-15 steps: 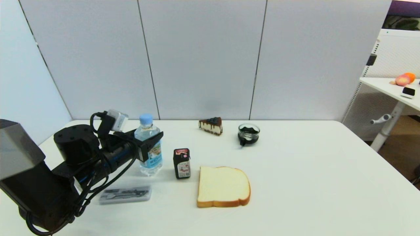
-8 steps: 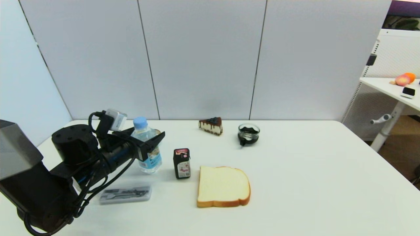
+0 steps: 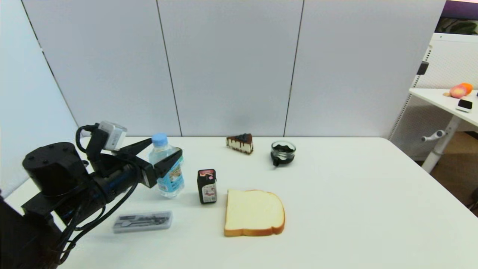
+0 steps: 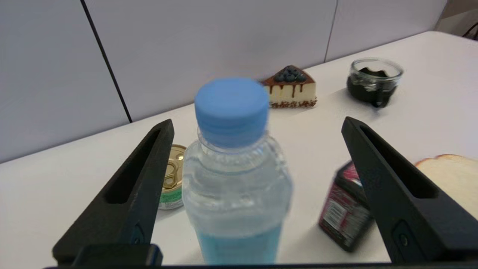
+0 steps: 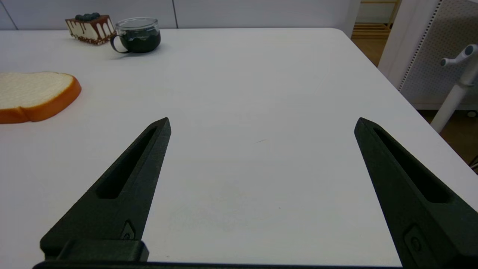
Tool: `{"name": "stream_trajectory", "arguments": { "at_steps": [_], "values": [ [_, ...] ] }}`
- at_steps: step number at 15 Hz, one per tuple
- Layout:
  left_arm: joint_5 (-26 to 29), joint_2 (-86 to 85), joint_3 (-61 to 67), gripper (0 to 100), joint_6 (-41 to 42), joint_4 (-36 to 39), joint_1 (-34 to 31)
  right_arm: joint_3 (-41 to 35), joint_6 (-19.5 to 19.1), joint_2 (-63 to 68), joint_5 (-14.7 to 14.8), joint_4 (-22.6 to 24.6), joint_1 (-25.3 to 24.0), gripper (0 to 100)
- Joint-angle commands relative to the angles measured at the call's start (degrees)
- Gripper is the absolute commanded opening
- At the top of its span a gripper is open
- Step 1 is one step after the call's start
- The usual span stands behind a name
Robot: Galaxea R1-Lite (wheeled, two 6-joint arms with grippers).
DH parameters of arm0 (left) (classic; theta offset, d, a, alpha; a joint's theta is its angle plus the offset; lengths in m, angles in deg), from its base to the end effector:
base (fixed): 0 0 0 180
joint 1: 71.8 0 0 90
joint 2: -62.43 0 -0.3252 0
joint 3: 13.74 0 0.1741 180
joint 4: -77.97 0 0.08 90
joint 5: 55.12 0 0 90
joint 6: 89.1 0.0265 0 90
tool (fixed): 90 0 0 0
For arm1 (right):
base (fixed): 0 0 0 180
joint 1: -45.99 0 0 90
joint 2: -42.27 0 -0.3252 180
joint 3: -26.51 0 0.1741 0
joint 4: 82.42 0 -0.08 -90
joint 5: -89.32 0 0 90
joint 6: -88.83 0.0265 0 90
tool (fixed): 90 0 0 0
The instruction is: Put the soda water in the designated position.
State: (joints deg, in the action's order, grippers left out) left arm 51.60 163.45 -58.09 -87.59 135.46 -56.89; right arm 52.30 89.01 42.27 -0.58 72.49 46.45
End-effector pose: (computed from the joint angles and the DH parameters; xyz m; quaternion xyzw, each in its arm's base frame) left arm 0.2524 -0.0751 0.1752 0.0128 -0.0107 -0.2724 0.9620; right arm -0.0619 0.0005 0.0770 0.0016 -0.0061 -0.0049 1.0000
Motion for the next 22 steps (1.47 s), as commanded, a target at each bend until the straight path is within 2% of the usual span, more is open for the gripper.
{"name": "stream_trajectory", "arguments": {
  "at_steps": [1, 3, 5, 9, 11, 15, 18, 20, 22],
  "values": [
    [0.59, -19.99, 5.29, 100, -0.02, -6.81, 0.03, -0.01, -0.01, 0.09, -0.01, 0.02, -0.02, 100],
    [0.41, -27.37, 7.49, 100, -0.54, -7.43, -0.06, -0.01, -0.01, 0.0, -0.01, 0.02, -0.02, 100],
    [0.06, -38.27, 11.18, 100, -2.13, -11.91, -0.67, -0.01, -0.01, 0.09, -0.01, 0.02, -0.02, 100],
    [0.15, -58.4, 14.96, 100, -4.15, -28.43, -5.59, -0.01, -0.01, 0.0, -0.01, 0.02, -0.02, 100],
    [0.59, -62.09, 14.7, 100, -3.45, -35.11, -11.57, -0.01, -0.01, 0.09, -0.01, 0.02, 0.06, 100],
    [0.59, -72.11, 13.73, 100, -1.25, -49.35, -14.38, -0.01, -0.01, 0.09, -0.01, 0.02, -0.02, 100],
    [0.33, -82.92, 14.87, 100, 0.51, -57.09, -16.05, -0.01, -0.01, 0.0, -0.01, 0.02, -0.02, 100],
    [-0.99, -89.95, 16.1, 100, 2.44, -64.12, -15.52, -0.01, -0.01, 0.0, -0.01, 0.02, -0.02, 100],
    [-6.44, -96.28, 18.56, 100, 5.96, -71.06, -15.0, -0.01, -0.01, 0.0, -0.01, 0.02, -0.02, 100]
  ]
}}
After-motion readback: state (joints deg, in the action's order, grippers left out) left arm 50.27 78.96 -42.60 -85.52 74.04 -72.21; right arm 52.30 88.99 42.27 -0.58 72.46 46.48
